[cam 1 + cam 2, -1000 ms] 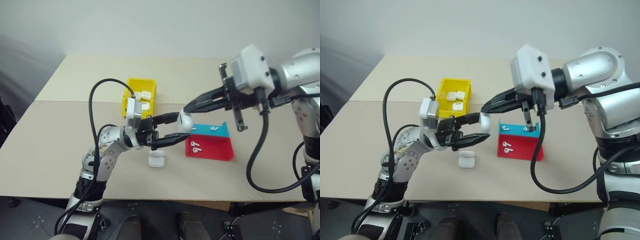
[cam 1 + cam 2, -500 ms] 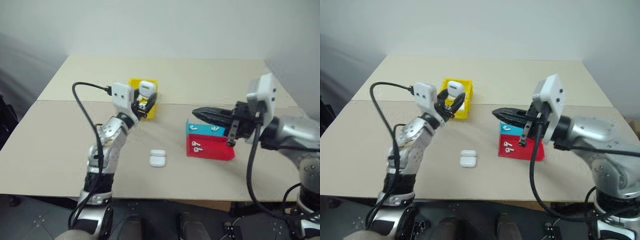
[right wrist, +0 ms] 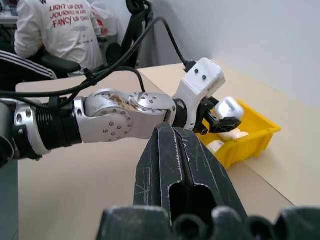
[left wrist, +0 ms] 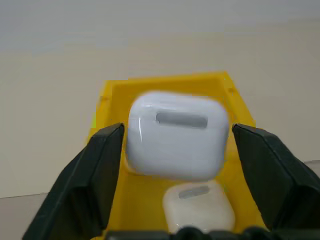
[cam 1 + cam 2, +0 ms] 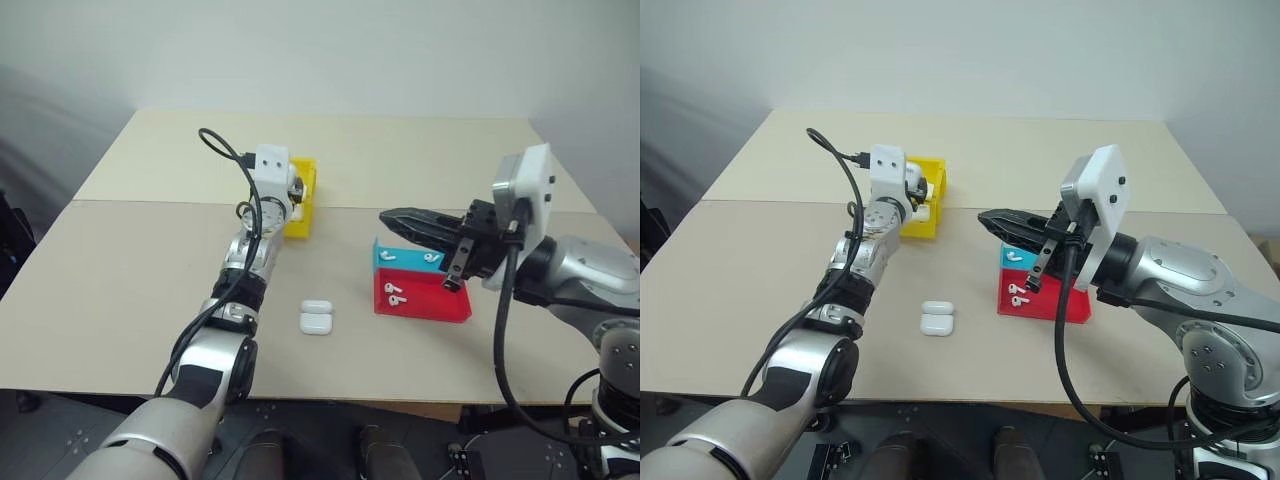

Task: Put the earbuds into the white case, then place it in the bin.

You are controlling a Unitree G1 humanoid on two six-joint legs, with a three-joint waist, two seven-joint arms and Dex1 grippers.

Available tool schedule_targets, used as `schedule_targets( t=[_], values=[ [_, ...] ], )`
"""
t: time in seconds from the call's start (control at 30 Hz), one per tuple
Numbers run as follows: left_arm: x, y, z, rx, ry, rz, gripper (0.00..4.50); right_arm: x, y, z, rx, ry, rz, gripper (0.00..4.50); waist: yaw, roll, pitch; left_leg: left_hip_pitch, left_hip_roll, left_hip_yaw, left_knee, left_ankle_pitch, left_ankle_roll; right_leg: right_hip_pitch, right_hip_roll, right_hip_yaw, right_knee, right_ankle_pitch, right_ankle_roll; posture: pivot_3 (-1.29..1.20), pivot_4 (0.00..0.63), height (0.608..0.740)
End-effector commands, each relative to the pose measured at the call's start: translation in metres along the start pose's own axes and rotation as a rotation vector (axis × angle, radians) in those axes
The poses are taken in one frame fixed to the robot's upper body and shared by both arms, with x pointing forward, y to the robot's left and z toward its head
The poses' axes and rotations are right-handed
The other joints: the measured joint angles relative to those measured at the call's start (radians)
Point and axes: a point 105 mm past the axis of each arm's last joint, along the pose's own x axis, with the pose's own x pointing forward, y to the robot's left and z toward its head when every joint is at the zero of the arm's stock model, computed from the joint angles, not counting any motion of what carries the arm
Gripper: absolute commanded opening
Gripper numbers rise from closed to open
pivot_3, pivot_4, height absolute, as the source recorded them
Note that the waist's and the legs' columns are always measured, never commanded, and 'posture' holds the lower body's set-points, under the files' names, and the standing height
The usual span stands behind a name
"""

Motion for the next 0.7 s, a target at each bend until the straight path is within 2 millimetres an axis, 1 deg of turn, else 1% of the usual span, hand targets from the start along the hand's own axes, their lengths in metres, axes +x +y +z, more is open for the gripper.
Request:
schedule_targets(
  t=[0.03,0.23,0.3,0.37,0.43,0.5,0.6,0.7],
  values=[
    [0.002,0.003,0.021,-0.004,-0.075,0.005,4.48,-0.002,-0.004,0.002,-0.004,0.004,-0.051,0.00,0.000,0.000,0.000,0.000,0.000,0.000,0.000,0.000,0.000,0.000,0.000,0.000,0.000,0.000,0.000,0.00,0.150,0.740],
    [-0.006,0.016,0.032,-0.023,-0.141,-0.017,4.48,-0.004,-0.010,0.001,0.020,0.014,-0.091,0.00,0.001,0.000,0.000,0.000,0.000,0.000,0.000,0.000,0.000,-0.001,0.000,0.000,0.001,0.000,0.000,0.00,0.150,0.740],
    [-0.011,0.018,0.033,-0.031,-0.115,-0.065,4.48,-0.005,-0.009,0.000,0.020,0.018,-0.092,0.00,-0.001,0.000,0.000,-0.001,0.000,0.000,0.000,0.000,0.000,-0.001,0.000,0.000,0.001,0.000,0.000,0.00,0.150,0.740],
    [-0.021,0.025,0.037,-0.052,-0.120,-0.106,4.48,-0.006,-0.010,0.000,0.026,0.022,-0.094,0.00,-0.002,0.000,0.000,-0.001,0.000,0.000,0.000,0.000,0.000,-0.002,0.000,0.001,0.002,0.000,0.000,0.00,0.150,0.740],
    [-0.042,0.038,0.045,-0.041,-0.189,-0.191,4.48,-0.007,-0.012,-0.003,0.034,0.028,-0.101,0.00,-0.009,0.000,0.000,-0.001,0.001,0.000,0.000,0.000,0.000,-0.002,0.000,0.001,0.002,0.000,0.000,0.00,0.150,0.740],
    [-0.061,0.044,0.050,-0.044,-0.218,-0.263,4.48,-0.009,-0.013,-0.004,0.039,0.032,-0.104,0.00,-0.018,0.000,0.000,-0.001,0.002,0.000,0.000,0.000,0.000,-0.003,0.000,0.002,0.004,0.000,0.000,0.00,0.150,0.740],
    [-0.090,0.050,0.047,0.009,-0.233,-0.358,4.48,-0.009,-0.016,-0.010,0.026,0.032,-0.123,0.00,-0.020,0.000,0.000,-0.001,0.002,0.000,0.001,0.001,-0.001,-0.004,0.000,0.002,0.004,0.000,0.000,0.00,0.150,0.740],
    [-0.124,0.050,0.043,0.021,-0.234,-0.498,4.48,-0.008,-0.017,-0.024,0.014,0.043,-0.136,0.00,-0.020,0.000,0.000,0.001,0.002,0.000,0.001,0.000,-0.001,-0.003,0.000,0.003,0.005,0.000,0.000,0.00,0.150,0.740]
  ],
)
